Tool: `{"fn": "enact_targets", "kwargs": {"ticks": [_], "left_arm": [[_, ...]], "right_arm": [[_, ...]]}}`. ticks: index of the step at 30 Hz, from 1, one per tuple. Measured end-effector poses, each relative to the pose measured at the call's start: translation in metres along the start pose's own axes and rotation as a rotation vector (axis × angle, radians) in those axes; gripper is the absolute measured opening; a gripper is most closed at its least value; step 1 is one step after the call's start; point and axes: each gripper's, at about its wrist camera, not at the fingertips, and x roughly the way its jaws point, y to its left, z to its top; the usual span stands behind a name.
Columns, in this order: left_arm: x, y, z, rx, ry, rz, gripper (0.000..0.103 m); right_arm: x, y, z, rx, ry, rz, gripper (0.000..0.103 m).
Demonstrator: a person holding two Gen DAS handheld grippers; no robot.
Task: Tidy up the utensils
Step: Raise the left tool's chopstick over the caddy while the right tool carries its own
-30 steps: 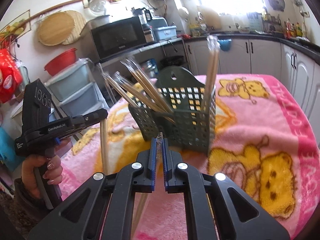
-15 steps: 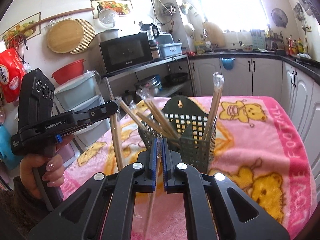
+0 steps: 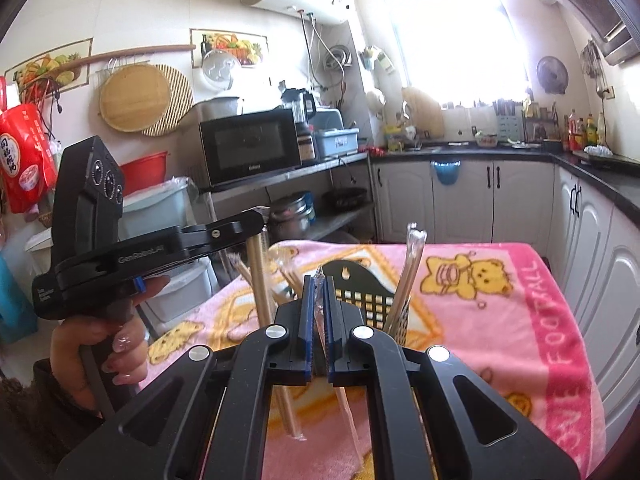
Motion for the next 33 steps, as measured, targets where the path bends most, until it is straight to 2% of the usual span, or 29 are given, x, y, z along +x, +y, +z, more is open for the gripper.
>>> {"fn": "enact_targets", "kwargs": {"ticks": [12, 25, 33], "left_arm": [[0.013, -0.01, 0.033, 0.023, -0.072, 0.003, 0.003], [0.025, 0.001, 0.063, 0.008, -0.167, 0.091, 0.003], [0.032, 0.007, 0.079, 0.022, -0.222, 0.154, 0.003]], "right_arm": [[-0.004, 0.003, 0.023, -0.031, -0.067, 0.008, 0.005], [0.01, 0.004, 0.067, -0.085, -0.163, -0.012, 0.005], [0.028, -0.003, 0.098, -0.074, -0.21, 0.0, 0.005]]}}
